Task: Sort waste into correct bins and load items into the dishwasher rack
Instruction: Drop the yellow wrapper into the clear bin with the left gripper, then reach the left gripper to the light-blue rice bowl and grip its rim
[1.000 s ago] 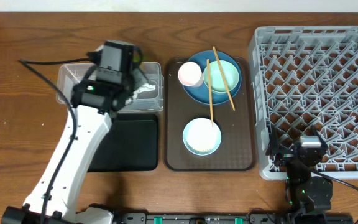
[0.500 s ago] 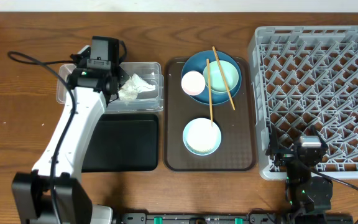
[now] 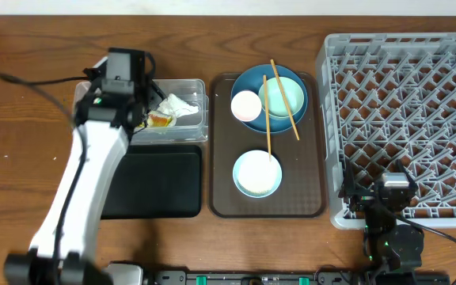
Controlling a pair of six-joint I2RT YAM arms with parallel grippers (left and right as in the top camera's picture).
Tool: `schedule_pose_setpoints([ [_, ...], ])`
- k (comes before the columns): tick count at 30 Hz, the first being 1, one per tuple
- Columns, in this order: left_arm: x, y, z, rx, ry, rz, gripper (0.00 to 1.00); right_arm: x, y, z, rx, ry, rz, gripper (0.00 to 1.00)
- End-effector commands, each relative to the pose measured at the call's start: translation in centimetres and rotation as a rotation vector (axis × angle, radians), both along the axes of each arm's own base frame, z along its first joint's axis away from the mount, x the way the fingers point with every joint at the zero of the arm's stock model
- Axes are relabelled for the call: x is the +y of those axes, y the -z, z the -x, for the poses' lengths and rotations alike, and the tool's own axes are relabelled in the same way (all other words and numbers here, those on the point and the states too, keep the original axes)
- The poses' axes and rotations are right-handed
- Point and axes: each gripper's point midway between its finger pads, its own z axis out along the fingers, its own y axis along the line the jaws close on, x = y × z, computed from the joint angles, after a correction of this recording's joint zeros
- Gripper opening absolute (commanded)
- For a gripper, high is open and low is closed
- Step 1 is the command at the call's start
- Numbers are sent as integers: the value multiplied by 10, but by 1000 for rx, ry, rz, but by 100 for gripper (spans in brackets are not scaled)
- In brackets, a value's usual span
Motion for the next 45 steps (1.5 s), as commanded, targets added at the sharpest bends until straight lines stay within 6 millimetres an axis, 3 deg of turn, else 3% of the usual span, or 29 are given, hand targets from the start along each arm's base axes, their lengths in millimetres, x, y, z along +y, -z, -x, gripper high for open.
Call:
schedule_pose_setpoints([
  [1, -41, -33, 18, -58, 214, 162, 74, -3, 1, 0, 2, 18, -12, 99],
  [5, -84, -47, 55, -30, 442, 286, 68, -3, 1, 0, 2, 18, -12, 99],
  [10, -121, -30, 98, 125, 574, 294, 66, -3, 1, 0, 2, 17, -12, 99],
  [15, -170, -17, 126, 194, 748, 266, 65, -3, 1, 0, 2, 17, -12, 99],
  [20, -195, -2, 130, 193, 826, 117, 65, -3, 1, 0, 2, 17, -12, 99],
  [27, -235, 20, 130, 208, 919, 91, 65, -3, 1, 0, 2, 18, -12, 99],
  [35, -247, 54, 134, 307, 942, 62, 65, -3, 1, 0, 2, 18, -12, 99],
  [45, -267, 58, 157, 325, 1018, 52, 61, -3, 1, 0, 2, 18, -12, 99],
])
